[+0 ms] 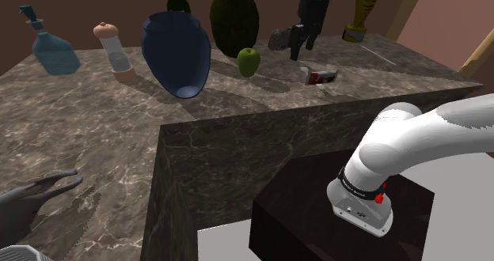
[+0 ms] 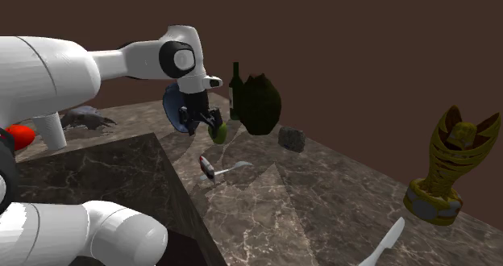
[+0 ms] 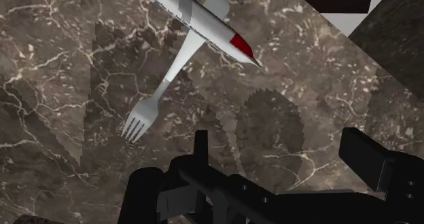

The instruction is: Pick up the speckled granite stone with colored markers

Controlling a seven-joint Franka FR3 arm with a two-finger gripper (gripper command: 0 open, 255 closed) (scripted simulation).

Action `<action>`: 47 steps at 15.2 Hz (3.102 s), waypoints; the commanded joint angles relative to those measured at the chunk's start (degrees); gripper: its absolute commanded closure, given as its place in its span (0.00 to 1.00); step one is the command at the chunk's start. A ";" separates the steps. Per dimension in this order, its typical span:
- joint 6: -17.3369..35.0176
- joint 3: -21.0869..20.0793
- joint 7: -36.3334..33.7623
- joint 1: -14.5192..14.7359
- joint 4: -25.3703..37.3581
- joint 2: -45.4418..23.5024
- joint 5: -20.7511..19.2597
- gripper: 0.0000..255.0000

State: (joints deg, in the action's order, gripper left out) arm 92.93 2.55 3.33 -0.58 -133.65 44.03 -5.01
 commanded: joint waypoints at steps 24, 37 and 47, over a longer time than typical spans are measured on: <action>-5.88 26.31 59.89 -0.32 51.18 -54.87 9.12 0.00; -8.66 24.90 70.25 -6.86 67.89 -72.20 15.46 0.00; -8.66 24.89 70.32 -6.98 68.08 -72.41 15.53 1.00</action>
State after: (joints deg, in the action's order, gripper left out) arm 84.24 27.38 73.64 -7.49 -65.49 -28.28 10.58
